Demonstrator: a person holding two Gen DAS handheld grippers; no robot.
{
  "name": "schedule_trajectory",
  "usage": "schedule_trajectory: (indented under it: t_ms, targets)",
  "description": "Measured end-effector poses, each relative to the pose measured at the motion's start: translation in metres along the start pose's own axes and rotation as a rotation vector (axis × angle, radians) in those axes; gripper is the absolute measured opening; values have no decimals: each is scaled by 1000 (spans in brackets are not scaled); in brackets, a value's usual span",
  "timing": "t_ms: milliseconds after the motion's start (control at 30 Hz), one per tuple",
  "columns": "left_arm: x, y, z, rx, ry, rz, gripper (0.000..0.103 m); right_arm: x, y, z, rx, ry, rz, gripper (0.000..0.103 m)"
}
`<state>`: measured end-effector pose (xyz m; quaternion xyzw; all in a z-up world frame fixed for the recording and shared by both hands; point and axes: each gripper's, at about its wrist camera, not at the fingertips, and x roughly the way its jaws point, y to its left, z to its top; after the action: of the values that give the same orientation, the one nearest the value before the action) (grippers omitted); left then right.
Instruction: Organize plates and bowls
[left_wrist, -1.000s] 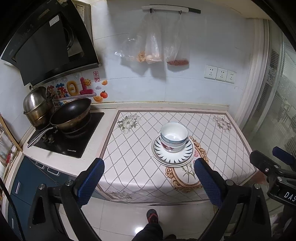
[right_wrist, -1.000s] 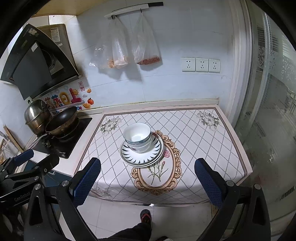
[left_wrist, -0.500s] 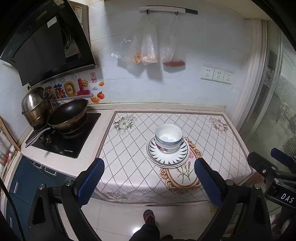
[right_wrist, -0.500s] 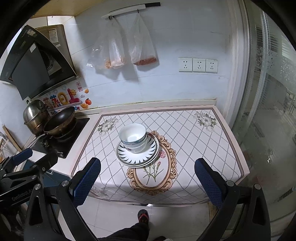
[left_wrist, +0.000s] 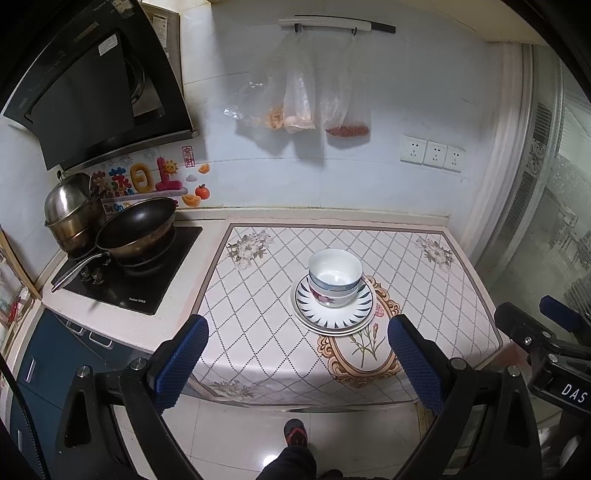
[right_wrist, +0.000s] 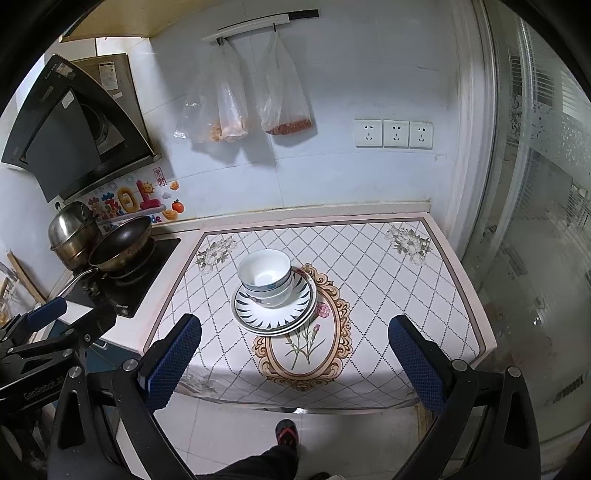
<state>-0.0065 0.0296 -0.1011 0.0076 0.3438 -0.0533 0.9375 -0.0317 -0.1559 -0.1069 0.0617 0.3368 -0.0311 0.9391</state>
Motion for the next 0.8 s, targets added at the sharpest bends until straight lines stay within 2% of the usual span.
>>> schedule_trajectory:
  t_ms: [800]
  targets:
    - [-3,11,-3,-3,1,1,100,-3,9,-4,5,-3,7,103]
